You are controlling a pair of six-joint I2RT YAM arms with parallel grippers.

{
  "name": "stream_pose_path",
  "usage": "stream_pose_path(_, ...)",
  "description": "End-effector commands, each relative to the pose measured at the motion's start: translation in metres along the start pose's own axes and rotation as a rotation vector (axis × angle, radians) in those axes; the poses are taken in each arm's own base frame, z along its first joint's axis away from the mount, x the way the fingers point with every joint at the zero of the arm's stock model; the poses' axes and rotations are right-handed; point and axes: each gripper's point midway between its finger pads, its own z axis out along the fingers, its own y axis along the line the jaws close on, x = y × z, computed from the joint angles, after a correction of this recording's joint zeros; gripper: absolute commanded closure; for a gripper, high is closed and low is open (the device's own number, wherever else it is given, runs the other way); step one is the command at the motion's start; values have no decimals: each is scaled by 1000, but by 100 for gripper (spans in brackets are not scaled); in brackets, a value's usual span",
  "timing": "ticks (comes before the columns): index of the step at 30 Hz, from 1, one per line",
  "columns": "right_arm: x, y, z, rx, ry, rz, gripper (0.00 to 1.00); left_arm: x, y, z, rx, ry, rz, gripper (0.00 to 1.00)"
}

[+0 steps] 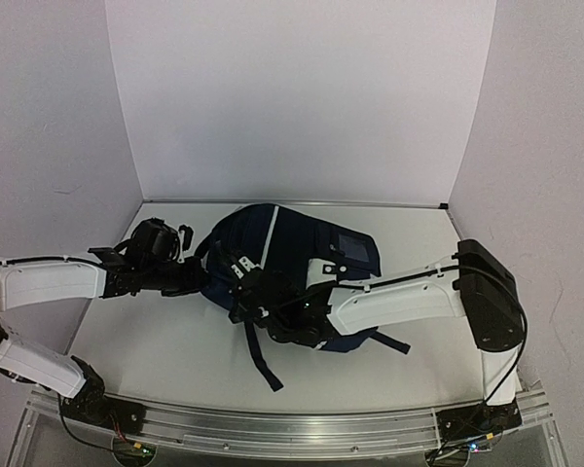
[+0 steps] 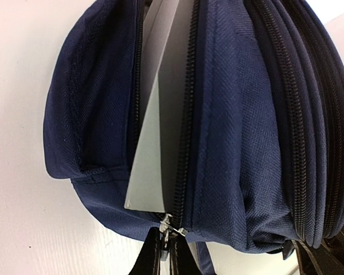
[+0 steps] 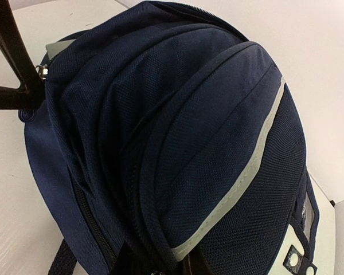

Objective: Pack the student bag
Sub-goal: Zip the student bag at the center of the board.

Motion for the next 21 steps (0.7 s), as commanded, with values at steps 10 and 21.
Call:
stream_pose_path(10, 54, -38, -39, -88, 104, 17, 100, -73, 35, -13, -130, -133, 12, 100)
stream_pose_path(21, 73, -34, -68, -248, 133, 20, 100, -117, 32, -10, -111, -177, 89, 100)
